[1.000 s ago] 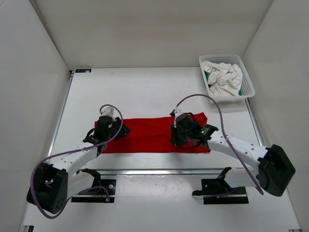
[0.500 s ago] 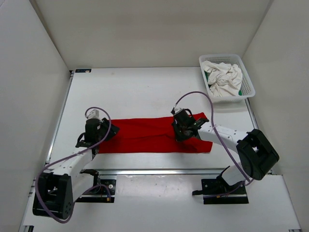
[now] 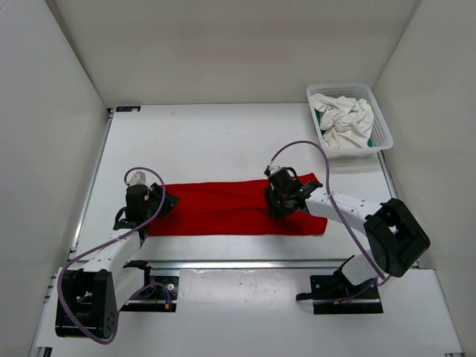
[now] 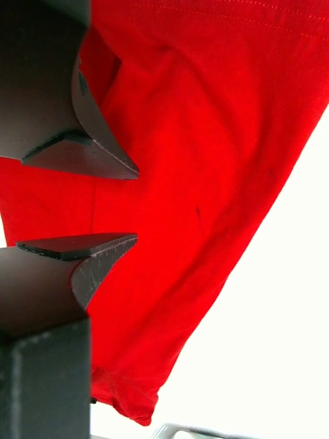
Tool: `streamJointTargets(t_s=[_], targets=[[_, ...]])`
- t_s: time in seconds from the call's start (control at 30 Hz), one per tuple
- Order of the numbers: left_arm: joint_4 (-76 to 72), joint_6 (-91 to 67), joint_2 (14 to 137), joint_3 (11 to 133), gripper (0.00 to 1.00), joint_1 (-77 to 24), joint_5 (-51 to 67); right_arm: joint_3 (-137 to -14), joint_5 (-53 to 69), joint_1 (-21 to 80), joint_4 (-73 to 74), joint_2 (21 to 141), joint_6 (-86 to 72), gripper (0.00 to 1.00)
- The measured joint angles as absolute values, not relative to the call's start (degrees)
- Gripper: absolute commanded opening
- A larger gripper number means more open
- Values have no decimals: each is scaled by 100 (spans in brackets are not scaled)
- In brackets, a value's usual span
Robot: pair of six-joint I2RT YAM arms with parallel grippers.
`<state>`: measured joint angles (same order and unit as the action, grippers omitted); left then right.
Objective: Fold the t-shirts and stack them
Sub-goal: Fold the other side of the tshirt into a rectangle
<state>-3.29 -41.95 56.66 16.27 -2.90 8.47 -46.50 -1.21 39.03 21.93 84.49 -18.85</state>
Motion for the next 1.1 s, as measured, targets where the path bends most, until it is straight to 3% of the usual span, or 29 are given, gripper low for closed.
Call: streamJointTargets(t_s=[0.13, 0.43, 0.73, 1.1], targets=[[-320, -4198, 5664, 1629, 47, -213, 860, -4650, -8, 3966, 2193, 8468, -1887, 30], [-244, -4202, 5623, 1785, 46, -91, 845, -4652, -1, 3988, 2226, 8770, -1920, 0], [-187, -4198, 5640, 1806, 46, -104, 864, -4952, 78, 4042, 2626, 8204, -1881, 0], [222, -3997, 5640, 2095, 46, 102, 961, -4969, 1525, 4056, 2794, 8254, -1706, 3]])
